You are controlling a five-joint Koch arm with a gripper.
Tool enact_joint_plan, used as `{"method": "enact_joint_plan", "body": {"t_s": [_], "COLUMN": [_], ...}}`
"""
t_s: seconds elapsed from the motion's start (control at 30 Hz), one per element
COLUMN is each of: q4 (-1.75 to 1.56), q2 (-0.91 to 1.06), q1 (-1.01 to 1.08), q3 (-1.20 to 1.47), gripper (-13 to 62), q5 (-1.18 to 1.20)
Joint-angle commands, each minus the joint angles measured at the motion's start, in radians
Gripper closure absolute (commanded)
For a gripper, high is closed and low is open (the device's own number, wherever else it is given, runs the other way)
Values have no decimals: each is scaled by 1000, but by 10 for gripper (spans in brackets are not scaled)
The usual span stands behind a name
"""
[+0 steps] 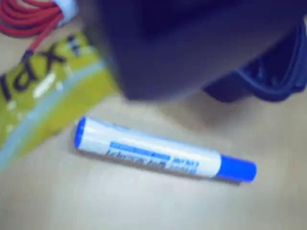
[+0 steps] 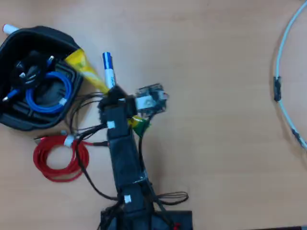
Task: Pick up the yellow instant coffee stick, then put it in the black bowl
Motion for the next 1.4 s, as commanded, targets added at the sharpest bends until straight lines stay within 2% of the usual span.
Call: {"method": "enact_joint_plan", "body": {"t_s": [0.0, 0.23, 0.47, 0.9, 1.23, 1.37], "q4": [-146, -433, -675, -1089, -1285, -1338], "q2": [48, -31, -183, -399, -448, -526], "q1": [-74, -262, -351, -454, -515, -523], "q3": [-64, -55, -58, -67, -67, -69], "gripper": [559, 559, 559, 559, 559, 559], "q5": [-91, -276, -388, -442, -535, -535]}}
